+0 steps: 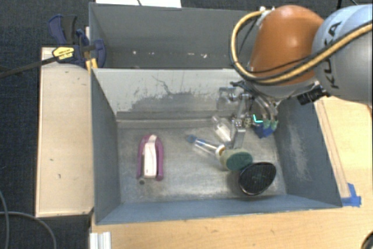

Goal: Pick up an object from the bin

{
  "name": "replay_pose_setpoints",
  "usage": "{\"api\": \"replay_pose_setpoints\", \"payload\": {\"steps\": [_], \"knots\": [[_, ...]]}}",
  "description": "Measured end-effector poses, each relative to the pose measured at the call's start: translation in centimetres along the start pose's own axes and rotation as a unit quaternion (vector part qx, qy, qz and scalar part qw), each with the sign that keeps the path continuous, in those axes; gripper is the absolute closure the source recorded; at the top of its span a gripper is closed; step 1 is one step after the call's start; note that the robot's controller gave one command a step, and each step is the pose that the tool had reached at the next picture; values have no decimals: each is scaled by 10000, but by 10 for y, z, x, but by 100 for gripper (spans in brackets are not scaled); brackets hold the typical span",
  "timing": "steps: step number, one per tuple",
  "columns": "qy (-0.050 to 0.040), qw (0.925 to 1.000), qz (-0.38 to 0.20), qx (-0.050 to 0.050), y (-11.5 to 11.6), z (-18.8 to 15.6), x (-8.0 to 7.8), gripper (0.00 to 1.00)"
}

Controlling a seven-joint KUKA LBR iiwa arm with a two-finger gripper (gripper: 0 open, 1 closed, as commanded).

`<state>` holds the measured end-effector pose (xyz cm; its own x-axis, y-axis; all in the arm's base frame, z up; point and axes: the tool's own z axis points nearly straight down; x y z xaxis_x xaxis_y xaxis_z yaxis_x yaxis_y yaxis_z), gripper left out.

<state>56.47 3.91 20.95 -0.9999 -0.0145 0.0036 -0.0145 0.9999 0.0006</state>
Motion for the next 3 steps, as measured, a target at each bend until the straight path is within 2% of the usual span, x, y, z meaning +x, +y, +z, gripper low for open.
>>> {"api": "replay_pose_setpoints", "payload": {"steps": [1,2,3], "knots": [[-1,9986,-523,2,-65,121,26,0],[-58,9986,-532,-3,-62,114,22,100],[-76,9992,-402,10,-68,-26,16,100]]}}
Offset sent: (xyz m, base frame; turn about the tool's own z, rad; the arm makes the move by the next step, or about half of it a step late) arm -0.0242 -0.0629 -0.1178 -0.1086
